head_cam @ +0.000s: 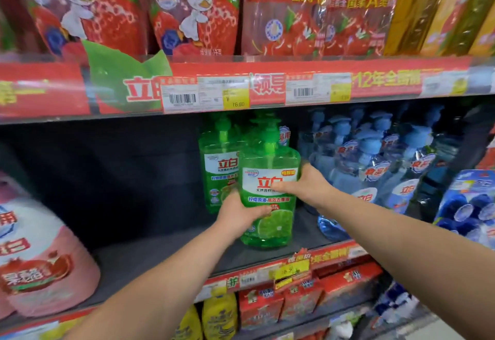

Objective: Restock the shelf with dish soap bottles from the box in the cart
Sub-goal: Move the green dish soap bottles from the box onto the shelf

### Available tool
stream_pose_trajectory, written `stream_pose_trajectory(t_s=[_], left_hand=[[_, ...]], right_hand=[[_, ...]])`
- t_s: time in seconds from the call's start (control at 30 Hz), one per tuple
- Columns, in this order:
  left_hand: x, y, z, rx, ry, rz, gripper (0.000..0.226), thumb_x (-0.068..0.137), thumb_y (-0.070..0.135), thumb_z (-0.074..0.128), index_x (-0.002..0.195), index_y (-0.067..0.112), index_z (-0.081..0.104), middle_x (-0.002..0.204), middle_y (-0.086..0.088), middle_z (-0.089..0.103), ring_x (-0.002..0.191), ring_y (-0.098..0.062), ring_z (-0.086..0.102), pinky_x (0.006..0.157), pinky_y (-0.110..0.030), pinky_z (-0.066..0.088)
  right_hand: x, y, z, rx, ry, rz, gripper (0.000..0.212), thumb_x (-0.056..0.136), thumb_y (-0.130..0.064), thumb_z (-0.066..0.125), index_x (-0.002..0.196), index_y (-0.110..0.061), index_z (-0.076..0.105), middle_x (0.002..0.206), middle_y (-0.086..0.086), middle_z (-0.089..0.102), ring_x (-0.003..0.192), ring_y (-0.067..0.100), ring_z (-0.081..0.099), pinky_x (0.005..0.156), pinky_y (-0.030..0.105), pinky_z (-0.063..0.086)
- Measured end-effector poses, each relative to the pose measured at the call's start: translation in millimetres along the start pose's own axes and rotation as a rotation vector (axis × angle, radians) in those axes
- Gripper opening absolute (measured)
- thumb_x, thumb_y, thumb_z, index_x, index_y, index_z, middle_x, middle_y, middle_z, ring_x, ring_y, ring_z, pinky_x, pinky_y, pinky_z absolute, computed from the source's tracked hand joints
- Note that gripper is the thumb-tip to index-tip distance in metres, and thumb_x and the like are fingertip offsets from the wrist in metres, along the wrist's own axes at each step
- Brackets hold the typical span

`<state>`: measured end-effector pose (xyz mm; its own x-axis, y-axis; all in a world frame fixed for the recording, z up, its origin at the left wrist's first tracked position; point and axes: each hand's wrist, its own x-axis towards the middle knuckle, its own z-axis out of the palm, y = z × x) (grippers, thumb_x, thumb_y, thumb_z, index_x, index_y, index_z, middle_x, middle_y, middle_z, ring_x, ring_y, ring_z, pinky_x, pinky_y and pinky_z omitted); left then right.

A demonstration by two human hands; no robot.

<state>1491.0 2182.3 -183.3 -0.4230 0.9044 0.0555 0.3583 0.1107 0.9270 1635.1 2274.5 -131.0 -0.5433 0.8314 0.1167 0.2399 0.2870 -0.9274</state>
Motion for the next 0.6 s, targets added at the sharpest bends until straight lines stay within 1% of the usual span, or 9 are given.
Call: stream_pose_trajectory(t_s=[0.1,0.2,0.27,0.3,0.37,0.43,0.47,0.53,0.6], left_hand=[[8.6,-1.9,3.6,0.026,-0.025,-0.047,0.049,0.069,0.015,0.079,0.112,0.016,0.057,0.113,-0.006,0.067,0.098,-0.019,0.063,0.089,-0.035,0.051],[14.8,0.3,-1.1,0.137,-0.044,-0.064,0.055,0.074,0.015,0.074,0.123,0.012,0.049,0.121,-0.009,0.062,0.101,-0.020,0.058,0.088,-0.028,0.047],[19.5,6.0,-10.5,0.243,-0.006,0.004,0.063,0.076,0.013,0.067,0.134,0.015,0.041,0.128,-0.009,0.055,0.110,-0.022,0.054,0.089,-0.023,0.041],[22.6,10.2,-17.5,0.288,0.051,0.059,0.064,0.076,0.012,0.064,0.135,0.017,0.040,0.132,-0.009,0.051,0.116,-0.023,0.050,0.092,-0.023,0.039],[30.5,20.4,-34.1,0.406,0.229,0.159,0.060,0.074,0.015,0.063,0.131,0.020,0.045,0.134,-0.008,0.045,0.123,-0.025,0.042,0.100,-0.030,0.035],[42.0,28.6,-50.4,0.567,0.436,0.245,0.058,0.073,0.023,0.066,0.128,0.020,0.047,0.135,-0.009,0.041,0.126,-0.030,0.035,0.101,-0.037,0.033],[47.9,31.3,-57.3,0.626,0.498,0.273,0.060,0.073,0.027,0.068,0.129,0.020,0.046,0.138,-0.011,0.038,0.129,-0.033,0.031,0.102,-0.040,0.031],[59.8,31.4,-67.5,0.706,0.489,0.253,0.074,0.074,0.037,0.070,0.138,0.020,0.037,0.148,-0.014,0.026,0.137,-0.039,0.018,0.109,-0.047,0.023],[69.5,26.9,-73.2,0.740,0.379,0.189,0.090,0.073,0.043,0.072,0.145,0.021,0.023,0.154,-0.015,0.011,0.140,-0.044,0.008,0.112,-0.051,0.017]], right_hand=[[6.2,10.0,-3.6,0.015,0.005,0.017,0.054,0.067,-0.002,0.082,0.112,-0.012,0.055,0.099,0.005,0.070,0.086,0.014,0.068,0.074,0.025,0.057],[11.1,16.2,-10.7,0.008,-0.016,0.014,0.061,0.068,0.002,0.080,0.117,-0.016,0.048,0.097,0.001,0.068,0.080,0.005,0.065,0.061,0.013,0.053],[14.4,17.8,-16.6,-0.004,-0.035,0.016,0.064,0.069,0.002,0.080,0.120,-0.016,0.046,0.097,-0.001,0.067,0.081,0.003,0.064,0.059,0.011,0.052],[16.5,18.9,-19.4,-0.022,-0.045,0.016,0.064,0.069,0.001,0.079,0.120,-0.018,0.045,0.096,-0.004,0.067,0.081,0.001,0.064,0.059,0.010,0.052],[20.1,20.0,-24.2,-0.046,-0.061,0.022,0.062,0.071,-0.001,0.079,0.117,-0.022,0.044,0.092,-0.011,0.065,0.076,-0.007,0.062,0.057,0.007,0.049],[24.3,22.2,-27.4,-0.031,-0.058,0.040,0.061,0.072,0.000,0.078,0.116,-0.022,0.043,0.089,-0.012,0.065,0.069,-0.010,0.062,0.054,0.006,0.048],[26.3,23.1,-28.9,-0.022,-0.050,0.047,0.061,0.072,0.001,0.078,0.116,-0.022,0.043,0.089,-0.012,0.065,0.068,-0.009,0.062,0.053,0.007,0.048],[30.5,23.7,-30.7,-0.017,-0.038,0.063,0.061,0.072,0.000,0.078,0.118,-0.021,0.044,0.092,-0.007,0.066,0.072,-0.005,0.063,0.053,0.009,0.050],[34.5,23.7,-32.0,-0.024,-0.024,0.076,0.064,0.072,-0.001,0.078,0.122,-0.018,0.043,0.102,0.001,0.066,0.080,0.004,0.063,0.058,0.013,0.052]])
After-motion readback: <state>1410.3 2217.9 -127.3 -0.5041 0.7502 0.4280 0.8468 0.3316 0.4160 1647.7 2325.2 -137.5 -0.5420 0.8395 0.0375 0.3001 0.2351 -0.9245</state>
